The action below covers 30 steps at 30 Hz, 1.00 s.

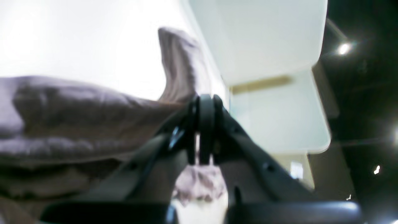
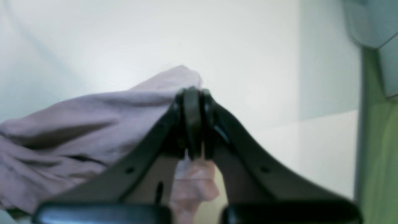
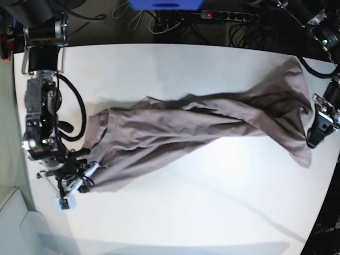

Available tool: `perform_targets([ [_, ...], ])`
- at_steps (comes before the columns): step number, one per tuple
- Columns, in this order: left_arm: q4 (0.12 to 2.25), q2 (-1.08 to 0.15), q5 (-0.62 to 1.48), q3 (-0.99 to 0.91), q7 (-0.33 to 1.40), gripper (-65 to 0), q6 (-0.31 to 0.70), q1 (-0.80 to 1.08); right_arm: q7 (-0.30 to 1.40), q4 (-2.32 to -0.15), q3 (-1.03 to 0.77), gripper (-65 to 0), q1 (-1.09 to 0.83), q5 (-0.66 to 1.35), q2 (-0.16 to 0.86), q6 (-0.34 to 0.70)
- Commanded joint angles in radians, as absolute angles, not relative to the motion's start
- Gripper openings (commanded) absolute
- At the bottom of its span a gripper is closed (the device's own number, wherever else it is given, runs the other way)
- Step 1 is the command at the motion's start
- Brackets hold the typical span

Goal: Layout the t-shirt on the table in an organized manner, then fold the t-shirt properly
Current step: 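Lift the shirt with both grippers and swing it up off the table, then lower the shirt and grasp its hem edge with the right gripper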

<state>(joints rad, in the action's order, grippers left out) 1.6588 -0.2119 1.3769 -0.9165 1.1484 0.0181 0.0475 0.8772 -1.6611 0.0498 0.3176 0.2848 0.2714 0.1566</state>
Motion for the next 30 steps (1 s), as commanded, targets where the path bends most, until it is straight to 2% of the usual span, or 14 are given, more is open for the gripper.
perform_targets([
  [1, 1.650, -0.242, 1.415, -0.915, 1.156, -64.6, 0.005, 0.012, 0.846, -1.713, 0.044, -65.0, 0.366, 0.291, 0.292, 0.150],
  [8, 1.455, -0.369, 1.420, -0.915, 1.156, -64.6, 0.005, -0.182, 0.883, -1.811, 0.041, -65.0, 0.487, 0.291, 0.344, 0.150],
  [16, 1.237, -0.522, 1.425, -0.915, 1.156, -64.6, 0.005, -0.407, 0.883, -1.808, -0.088, -65.0, 0.613, 0.295, 0.403, 0.153],
  [20, 1.184, -0.579, 1.426, -0.911, 1.156, -64.6, 0.007, -0.493, 0.883, -1.807, -0.094, -65.0, 0.656, 0.295, 0.443, 0.205],
  [26, 1.125, -0.599, 1.425, -0.855, 1.158, -64.6, 0.007, -0.598, 0.883, -1.805, -0.127, -65.0, 0.670, 0.295, 0.455, 0.223],
  [30, 1.127, -0.588, 1.426, -0.832, 1.161, -64.6, 0.007, -0.567, 0.883, -1.805, -0.157, -65.0, 0.628, 0.294, 0.455, 0.223],
])
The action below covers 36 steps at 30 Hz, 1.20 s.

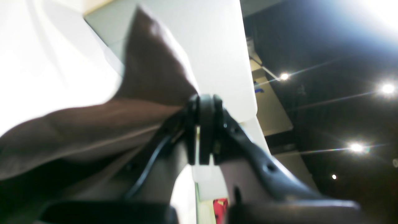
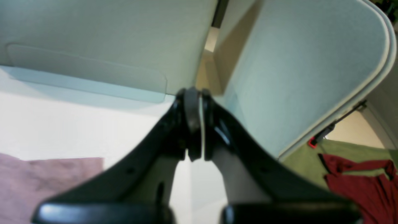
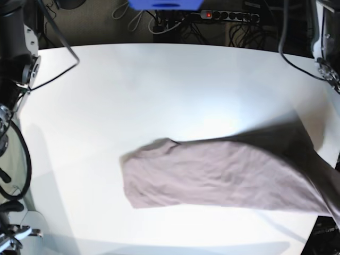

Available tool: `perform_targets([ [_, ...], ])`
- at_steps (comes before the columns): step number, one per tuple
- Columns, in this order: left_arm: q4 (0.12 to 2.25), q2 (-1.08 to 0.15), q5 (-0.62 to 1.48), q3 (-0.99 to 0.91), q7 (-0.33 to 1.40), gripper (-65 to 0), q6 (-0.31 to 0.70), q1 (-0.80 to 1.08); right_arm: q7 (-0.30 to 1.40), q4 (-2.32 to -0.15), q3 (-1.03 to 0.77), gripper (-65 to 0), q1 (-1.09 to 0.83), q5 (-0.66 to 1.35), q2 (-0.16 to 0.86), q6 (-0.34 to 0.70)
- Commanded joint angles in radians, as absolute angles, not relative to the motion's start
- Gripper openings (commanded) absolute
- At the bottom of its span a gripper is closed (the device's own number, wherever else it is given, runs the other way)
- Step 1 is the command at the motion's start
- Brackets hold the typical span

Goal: Layout the t-shirt on the table in an organized manner, then fold the t-shirt properly
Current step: 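Lower the shirt and grasp its hem edge with the right gripper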

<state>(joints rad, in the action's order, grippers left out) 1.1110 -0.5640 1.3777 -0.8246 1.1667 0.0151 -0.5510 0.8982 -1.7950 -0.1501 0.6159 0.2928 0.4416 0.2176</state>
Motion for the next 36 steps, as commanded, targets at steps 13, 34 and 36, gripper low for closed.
perform_targets([
  [13, 1.133, -0.541, 1.484, -0.894, 1.173, -64.6, 0.007, -0.274, 0.881, -1.862, -0.171, -48.3, 0.205, 0.292, 0.229, 0.317],
  [34, 1.257, -0.440, 1.484, -0.949, 1.173, -64.6, 0.007, 0.039, 0.872, -1.531, 0.039, -29.9, 0.128, 0.294, -0.099, 0.317],
  [36, 1.259, -0.440, 1.484, -0.949, 1.173, -64.6, 0.007, 0.051, 0.872, -1.477, 0.039, -29.8, 0.166, 0.294, -0.114, 0.317],
])
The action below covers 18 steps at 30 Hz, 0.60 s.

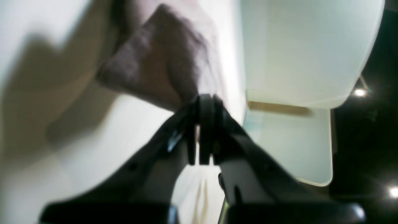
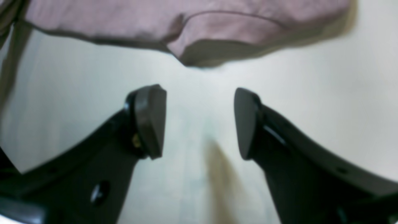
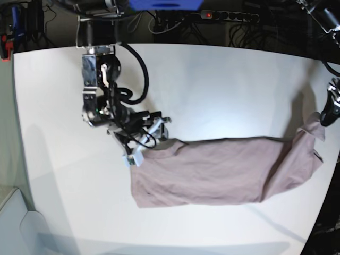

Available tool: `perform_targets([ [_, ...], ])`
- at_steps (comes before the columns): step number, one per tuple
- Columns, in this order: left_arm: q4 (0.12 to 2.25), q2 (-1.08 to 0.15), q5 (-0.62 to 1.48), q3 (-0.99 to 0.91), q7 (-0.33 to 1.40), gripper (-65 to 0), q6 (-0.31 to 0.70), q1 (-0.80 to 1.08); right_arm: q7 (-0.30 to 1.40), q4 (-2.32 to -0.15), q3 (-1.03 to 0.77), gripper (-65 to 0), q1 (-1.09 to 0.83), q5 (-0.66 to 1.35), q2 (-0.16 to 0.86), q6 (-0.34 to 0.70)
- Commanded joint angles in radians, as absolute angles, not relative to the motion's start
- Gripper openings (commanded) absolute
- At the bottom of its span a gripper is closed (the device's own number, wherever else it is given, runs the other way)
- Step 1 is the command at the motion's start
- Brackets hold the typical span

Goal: Layout the t-shirt on the table in an organized manner, then fold the t-shirt properly
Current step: 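Lower the shirt and grasp its hem edge with the right gripper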

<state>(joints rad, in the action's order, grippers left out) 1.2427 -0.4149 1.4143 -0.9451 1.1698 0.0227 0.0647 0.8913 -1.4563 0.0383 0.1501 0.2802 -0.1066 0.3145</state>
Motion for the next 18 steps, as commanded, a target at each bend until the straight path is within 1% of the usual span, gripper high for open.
perform_targets([
  [1, 1.259, -0.440, 1.484, -0.949, 1.173, -64.6, 0.007, 0.061, 0.872, -1.455, 0.039, -29.8, 0.180, 0.295, -0.122, 0.317],
  [7, 1.260, -0.440, 1.484, -0.944, 1.173, -64.6, 0.007, 0.085, 0.869, -1.307, 0.039, -29.8, 0.272, 0.295, -0.156, 0.318],
  [13, 1.260, -0.438, 1.484, -0.943, 1.173, -64.6, 0.007, 0.104, 0.742, -1.164, 0.039, -29.8, 0.332, 0.295, -0.157, 0.318],
  [18, 1.260, -0.438, 1.484, -0.946, 1.191, -64.6, 0.007, 0.104, 0.699, -1.067, 0.039, -30.1, 0.380, 0.295, -0.157, 0.318],
])
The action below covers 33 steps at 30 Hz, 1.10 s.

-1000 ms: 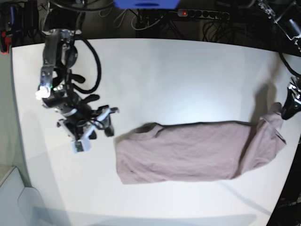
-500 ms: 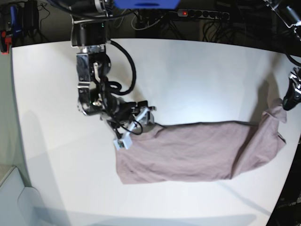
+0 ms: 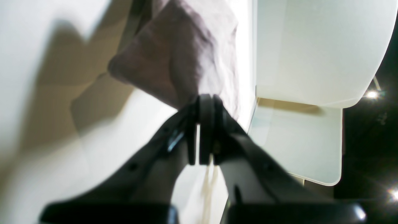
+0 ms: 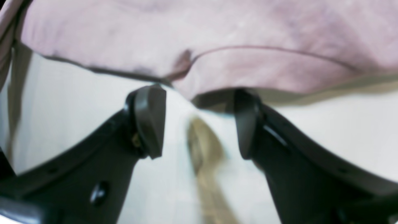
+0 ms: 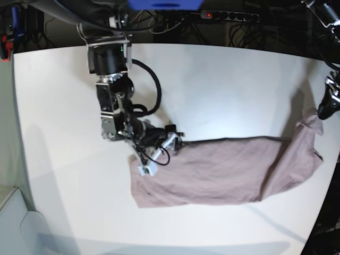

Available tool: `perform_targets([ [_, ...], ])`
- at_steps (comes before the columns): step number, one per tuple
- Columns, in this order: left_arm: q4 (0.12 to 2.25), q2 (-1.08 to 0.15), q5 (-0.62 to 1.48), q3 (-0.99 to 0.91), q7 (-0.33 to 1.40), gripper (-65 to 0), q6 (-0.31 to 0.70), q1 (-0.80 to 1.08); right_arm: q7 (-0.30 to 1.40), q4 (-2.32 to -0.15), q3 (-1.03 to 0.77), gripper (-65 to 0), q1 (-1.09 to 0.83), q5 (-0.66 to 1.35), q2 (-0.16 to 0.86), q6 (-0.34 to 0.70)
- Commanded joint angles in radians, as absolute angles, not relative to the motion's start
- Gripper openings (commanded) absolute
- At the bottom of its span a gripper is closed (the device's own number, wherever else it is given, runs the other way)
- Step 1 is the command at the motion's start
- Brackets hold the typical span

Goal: Layout the t-shirt on the table in an organized manner, then fold the t-shirt properly
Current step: 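Lower the shirt and grasp its hem edge with the right gripper, then lift the hem with the right gripper and flip it over the shirt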

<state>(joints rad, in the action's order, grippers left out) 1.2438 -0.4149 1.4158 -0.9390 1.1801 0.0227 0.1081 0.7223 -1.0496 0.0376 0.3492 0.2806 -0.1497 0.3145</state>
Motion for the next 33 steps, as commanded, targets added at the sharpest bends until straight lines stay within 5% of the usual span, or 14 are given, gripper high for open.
perform_targets([
  [1, 1.260, -0.438, 1.484, -0.946, 1.205, -64.6, 0.007, 0.102, 0.691, -1.053, 0.039, -30.1, 0.386, 0.295, -0.157, 0.318],
  [10, 1.260, -0.414, 1.484, -0.943, 1.222, -64.6, 0.007, 0.101, 0.628, -1.040, 0.039, -34.5, 0.426, 0.297, -0.157, 0.334],
  [14, 1.260, -0.412, 1.484, -0.944, 1.222, -64.6, 0.007, 0.102, 0.622, -1.038, 0.038, -52.9, 0.458, 0.297, -0.157, 0.476],
  [17, 1.260, -0.418, 1.484, -0.949, 1.222, -64.6, 0.007, 0.102, 0.630, -1.038, 0.039, -65.0, 0.486, 0.337, -0.157, 0.490],
  [27, 1.260, -0.476, 1.484, -1.012, 1.222, -64.6, 0.007, 0.102, 0.785, -1.196, 0.036, -65.0, 0.516, 0.426, -0.113, 0.489],
  [33, 1.260, -0.478, 1.484, -1.018, 1.224, -64.6, 0.007, 0.094, 0.860, -1.282, 0.036, -55.1, 0.364, 0.426, -0.113, 0.489],
])
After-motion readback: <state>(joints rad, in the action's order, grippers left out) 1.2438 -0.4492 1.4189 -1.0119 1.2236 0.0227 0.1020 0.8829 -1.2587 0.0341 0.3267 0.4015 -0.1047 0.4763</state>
